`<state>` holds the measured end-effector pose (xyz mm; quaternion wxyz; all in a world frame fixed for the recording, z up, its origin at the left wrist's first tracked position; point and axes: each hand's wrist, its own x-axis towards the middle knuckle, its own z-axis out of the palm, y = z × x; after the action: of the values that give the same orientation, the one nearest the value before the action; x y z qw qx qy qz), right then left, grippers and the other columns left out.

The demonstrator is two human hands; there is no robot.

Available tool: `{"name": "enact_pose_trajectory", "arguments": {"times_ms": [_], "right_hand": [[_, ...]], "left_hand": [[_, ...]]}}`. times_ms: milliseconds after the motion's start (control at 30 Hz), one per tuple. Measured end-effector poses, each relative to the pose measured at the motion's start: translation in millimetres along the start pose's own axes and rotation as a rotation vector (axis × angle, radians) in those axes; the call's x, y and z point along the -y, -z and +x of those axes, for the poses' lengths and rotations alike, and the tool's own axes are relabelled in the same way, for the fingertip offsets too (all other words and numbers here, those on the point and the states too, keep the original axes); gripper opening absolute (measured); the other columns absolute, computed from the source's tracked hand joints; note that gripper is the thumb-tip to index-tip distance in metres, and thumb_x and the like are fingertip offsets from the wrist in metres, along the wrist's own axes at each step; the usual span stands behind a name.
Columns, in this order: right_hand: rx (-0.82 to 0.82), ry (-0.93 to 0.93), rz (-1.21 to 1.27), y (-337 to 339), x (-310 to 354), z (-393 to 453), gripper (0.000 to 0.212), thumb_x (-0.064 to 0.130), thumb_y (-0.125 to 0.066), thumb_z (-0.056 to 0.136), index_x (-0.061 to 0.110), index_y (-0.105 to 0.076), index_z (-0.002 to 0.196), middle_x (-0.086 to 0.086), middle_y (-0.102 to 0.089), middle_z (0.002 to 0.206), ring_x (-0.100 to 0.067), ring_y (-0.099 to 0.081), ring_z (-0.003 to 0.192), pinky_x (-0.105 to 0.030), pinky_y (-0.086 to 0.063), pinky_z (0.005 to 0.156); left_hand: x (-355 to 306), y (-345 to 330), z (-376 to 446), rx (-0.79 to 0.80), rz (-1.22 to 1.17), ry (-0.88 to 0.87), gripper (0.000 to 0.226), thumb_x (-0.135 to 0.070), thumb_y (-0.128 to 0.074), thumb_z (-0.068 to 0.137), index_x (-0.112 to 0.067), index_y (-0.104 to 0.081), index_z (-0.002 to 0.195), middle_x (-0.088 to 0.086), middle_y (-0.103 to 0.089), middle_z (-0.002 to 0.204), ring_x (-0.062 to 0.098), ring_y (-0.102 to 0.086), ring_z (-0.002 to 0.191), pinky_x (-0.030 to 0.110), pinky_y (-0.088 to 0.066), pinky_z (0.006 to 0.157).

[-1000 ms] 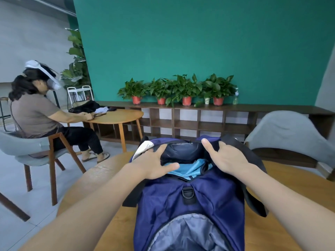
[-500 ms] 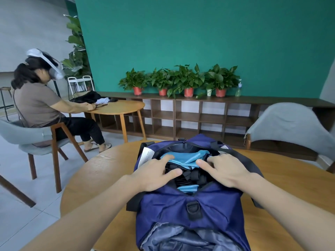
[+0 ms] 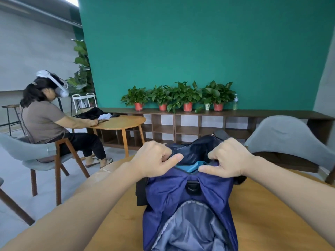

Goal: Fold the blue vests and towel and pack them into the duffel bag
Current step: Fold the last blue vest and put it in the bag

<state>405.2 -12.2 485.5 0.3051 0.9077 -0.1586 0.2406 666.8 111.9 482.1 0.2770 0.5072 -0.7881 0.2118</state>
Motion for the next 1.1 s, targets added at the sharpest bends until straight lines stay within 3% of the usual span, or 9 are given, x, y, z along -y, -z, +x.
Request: {"name": "enact_pose_trajectory", "arguments": {"times_ms": [133,333,433,533,667,800,900,1000,1100], "right_hand": [[-0.057,-0.092,-0.073,6,-34,26,0.071,0.075,-0.026,0.091,0.02,-0.028,0.045,0.004,-0.028,0.039,-0.023,-0.028,0.039,-0.026,-0.018,0.044],[-0.138,-0.278,-0.178,30,-73,84,0.078,0.075,-0.003,0.082,0.018,-0.048,0.052,0.002,-0.044,0.048,-0.025,-0.052,0.055,-0.027,-0.025,0.051],[-0.277,-0.353,-0.155,51,-83,100,0.075,0.069,-0.016,0.087,0.012,-0.047,0.049,0.003,-0.035,0.043,-0.027,-0.045,0.049,-0.024,-0.016,0.05],[-0.364,-0.332,-0.133,54,-78,91,0.067,0.062,-0.033,0.088,0.011,-0.041,0.044,0.003,-0.031,0.038,-0.024,-0.038,0.039,-0.02,-0.014,0.051],[-0.179,-0.256,-0.145,19,-53,47,0.065,0.063,-0.036,0.087,0.016,-0.041,0.043,0.004,-0.034,0.037,-0.023,-0.034,0.034,-0.02,-0.017,0.048],[-0.154,-0.227,-0.064,0,-25,4,0.06,0.06,-0.042,0.086,0.018,-0.029,0.045,0.007,-0.023,0.039,-0.021,-0.024,0.035,-0.021,-0.015,0.046],[-0.114,-0.186,-0.034,0,-15,-25,0.061,0.059,-0.043,0.087,0.018,-0.035,0.042,0.005,-0.031,0.037,-0.023,-0.034,0.034,-0.025,-0.022,0.046],[-0.01,-0.112,-0.043,-2,-3,-55,0.06,0.062,-0.04,0.09,0.022,-0.04,0.045,0.002,-0.043,0.04,-0.022,-0.043,0.042,-0.03,-0.028,0.056],[0.061,-0.127,0.025,2,9,-79,0.063,0.064,-0.033,0.096,0.021,-0.05,0.053,0.004,-0.05,0.052,-0.018,-0.042,0.062,-0.036,-0.04,0.074]], "left_hand": [[20,14,34,-0.094,0.207,-0.076,0.062,-0.059,-0.041,0.097,-0.015,-0.039,0.053,-0.006,-0.038,0.046,0.018,-0.037,0.041,0.028,-0.034,0.042],[49,43,92,-0.229,0.357,0.054,0.054,-0.053,-0.034,0.092,-0.016,-0.043,0.054,0.0,-0.049,0.047,0.028,-0.05,0.045,0.026,-0.033,0.047],[42,64,108,-0.347,0.293,0.111,0.047,-0.048,-0.04,0.09,-0.022,-0.03,0.053,-0.005,-0.036,0.043,0.025,-0.04,0.042,0.025,-0.033,0.045],[33,62,99,-0.392,0.3,0.12,0.045,-0.044,-0.044,0.089,-0.021,-0.029,0.052,-0.005,-0.034,0.043,0.022,-0.036,0.041,0.025,-0.032,0.044],[18,20,61,-0.309,0.324,0.078,0.046,-0.04,-0.046,0.088,-0.016,-0.036,0.05,-0.005,-0.034,0.043,0.021,-0.032,0.039,0.024,-0.028,0.041],[-8,-9,29,-0.255,0.288,0.057,0.042,-0.038,-0.049,0.088,-0.02,-0.036,0.052,-0.006,-0.039,0.045,0.021,-0.039,0.038,0.026,-0.034,0.038],[-37,-17,11,-0.191,0.265,-0.002,0.043,-0.039,-0.051,0.09,-0.021,-0.04,0.053,-0.007,-0.042,0.047,0.017,-0.039,0.04,0.026,-0.032,0.039],[-62,-28,-6,-0.062,0.286,-0.069,0.046,-0.041,-0.05,0.091,-0.02,-0.037,0.052,-0.006,-0.04,0.045,0.015,-0.036,0.039,0.025,-0.028,0.039],[-79,-35,-18,0.032,0.332,-0.026,0.052,-0.046,-0.046,0.093,-0.017,-0.043,0.05,-0.005,-0.042,0.044,0.017,-0.039,0.038,0.03,-0.038,0.039]]}}
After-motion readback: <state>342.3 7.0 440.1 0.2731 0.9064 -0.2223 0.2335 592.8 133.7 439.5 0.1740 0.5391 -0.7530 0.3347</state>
